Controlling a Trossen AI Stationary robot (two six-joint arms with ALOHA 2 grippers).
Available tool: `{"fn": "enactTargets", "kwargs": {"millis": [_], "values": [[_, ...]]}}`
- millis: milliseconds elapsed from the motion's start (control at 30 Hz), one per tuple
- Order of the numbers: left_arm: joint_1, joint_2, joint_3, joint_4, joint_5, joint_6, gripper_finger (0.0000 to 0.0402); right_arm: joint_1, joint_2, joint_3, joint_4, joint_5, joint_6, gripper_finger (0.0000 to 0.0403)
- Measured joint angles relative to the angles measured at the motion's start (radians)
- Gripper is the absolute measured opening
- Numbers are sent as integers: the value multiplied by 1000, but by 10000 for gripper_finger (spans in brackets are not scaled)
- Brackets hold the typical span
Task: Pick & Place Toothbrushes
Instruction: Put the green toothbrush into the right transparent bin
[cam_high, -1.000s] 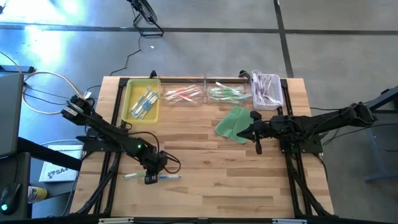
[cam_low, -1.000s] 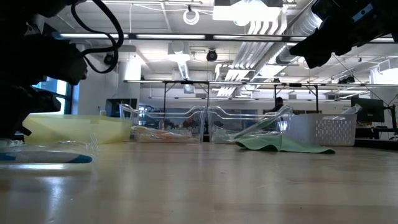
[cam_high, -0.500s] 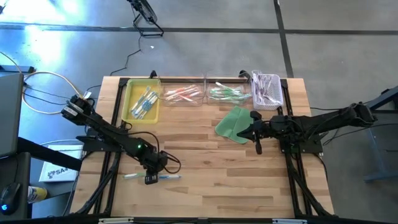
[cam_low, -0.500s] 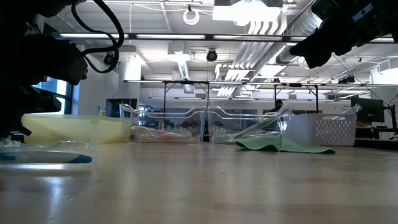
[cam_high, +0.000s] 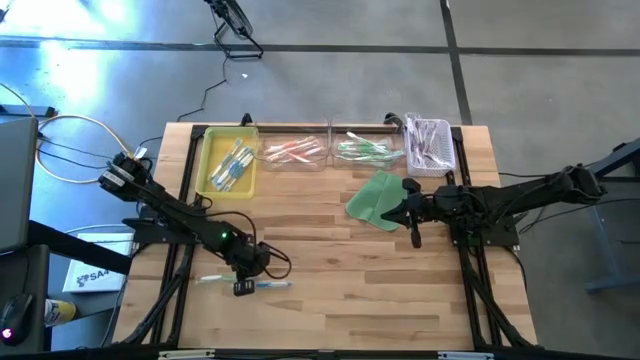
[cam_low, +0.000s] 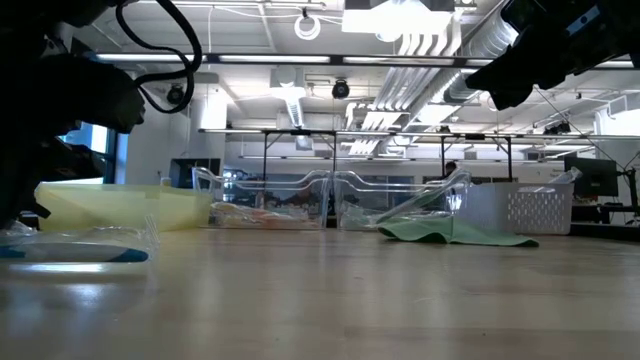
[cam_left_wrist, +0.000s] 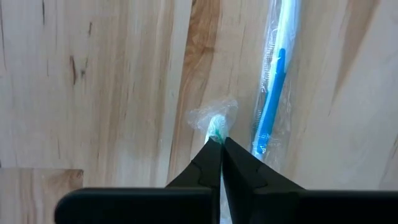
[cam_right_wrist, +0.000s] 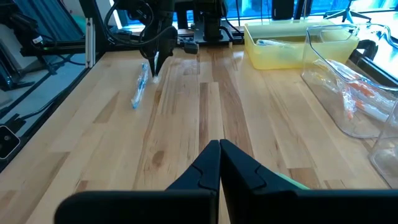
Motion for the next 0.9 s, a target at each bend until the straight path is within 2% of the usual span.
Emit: {"fn": "enactTargets", "kwargs": {"millis": [267,400,700,900], "values": [[1,-9,0,0,-1,0,1,0,0,0,0,0,0,2],[40,-11,28,-31,0,34,0,0,0,0,0,0,0,2],[208,-12,219,-191,-7,341,0,0,0,0,0,0,0,2],[321,-12,384,-274,-65,571,0,0,0,0,0,0,0,2]]}}
